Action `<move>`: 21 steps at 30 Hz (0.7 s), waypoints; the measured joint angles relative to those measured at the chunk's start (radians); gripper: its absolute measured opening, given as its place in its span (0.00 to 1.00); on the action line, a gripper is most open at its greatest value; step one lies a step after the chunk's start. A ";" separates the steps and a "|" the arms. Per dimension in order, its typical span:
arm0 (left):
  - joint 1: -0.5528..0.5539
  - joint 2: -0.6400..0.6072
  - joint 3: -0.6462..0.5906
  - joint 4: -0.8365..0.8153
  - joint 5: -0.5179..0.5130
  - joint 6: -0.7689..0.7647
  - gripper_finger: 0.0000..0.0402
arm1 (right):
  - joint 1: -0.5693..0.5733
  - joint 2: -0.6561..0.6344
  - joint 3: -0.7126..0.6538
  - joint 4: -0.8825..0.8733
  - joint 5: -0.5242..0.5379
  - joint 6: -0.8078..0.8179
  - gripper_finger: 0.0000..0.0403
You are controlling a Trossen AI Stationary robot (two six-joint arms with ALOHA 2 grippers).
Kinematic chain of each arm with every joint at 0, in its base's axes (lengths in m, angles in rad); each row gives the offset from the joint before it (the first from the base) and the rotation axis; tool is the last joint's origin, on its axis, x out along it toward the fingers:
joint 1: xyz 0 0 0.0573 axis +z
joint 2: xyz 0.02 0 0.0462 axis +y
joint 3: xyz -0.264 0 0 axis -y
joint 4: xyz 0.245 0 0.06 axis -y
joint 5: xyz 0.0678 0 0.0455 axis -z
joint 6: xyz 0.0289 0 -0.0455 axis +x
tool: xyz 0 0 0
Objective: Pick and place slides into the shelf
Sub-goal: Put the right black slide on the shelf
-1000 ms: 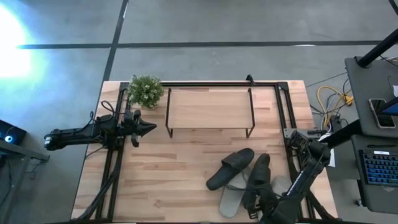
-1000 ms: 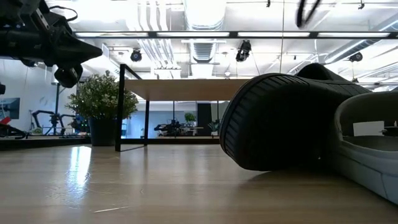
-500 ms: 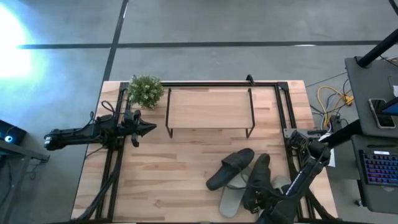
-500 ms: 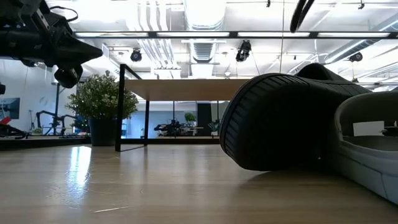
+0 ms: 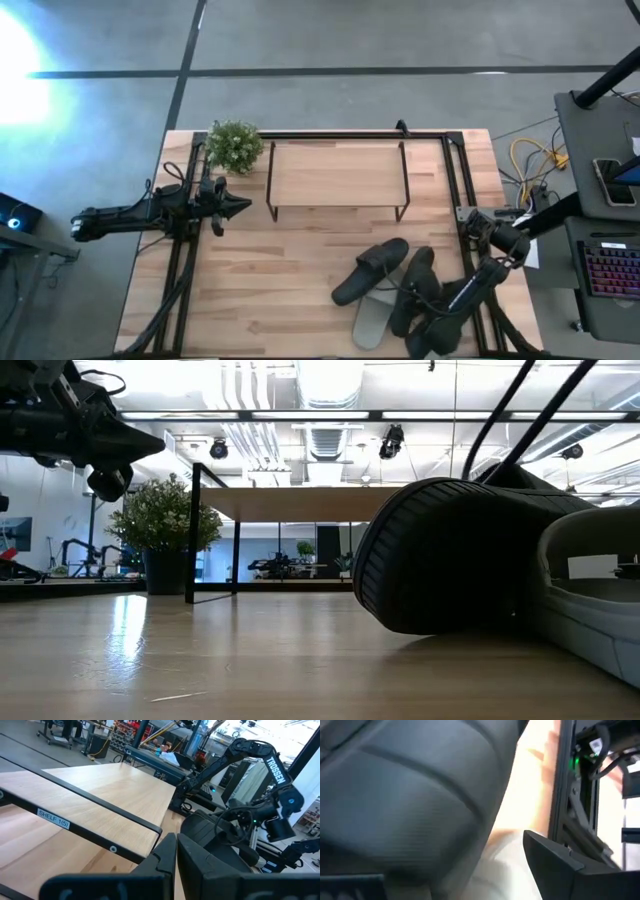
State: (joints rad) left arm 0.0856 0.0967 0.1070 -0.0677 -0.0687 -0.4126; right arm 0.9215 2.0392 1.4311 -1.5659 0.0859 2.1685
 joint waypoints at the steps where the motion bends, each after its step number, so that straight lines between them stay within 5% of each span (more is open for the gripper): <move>1: 0.000 -0.001 0.000 0.001 0.000 0.000 0.00 | -0.006 -0.001 -0.016 0.001 0.002 0.001 0.52; 5: 0.000 -0.001 0.000 0.001 0.000 -0.009 0.00 | -0.026 -0.002 -0.064 -0.005 0.015 0.003 0.42; 12: 0.000 0.009 0.000 0.000 0.000 -0.054 0.00 | -0.038 -0.001 -0.083 -0.004 0.083 -0.018 0.06; 21: 0.000 0.034 0.000 0.001 0.000 -0.056 0.00 | -0.025 -0.047 0.041 -0.004 0.154 -0.012 0.03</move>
State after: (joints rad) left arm 0.0860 0.1311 0.1070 -0.0669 -0.0685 -0.4683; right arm 0.8969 1.9918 1.4726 -1.5695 0.2396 2.1566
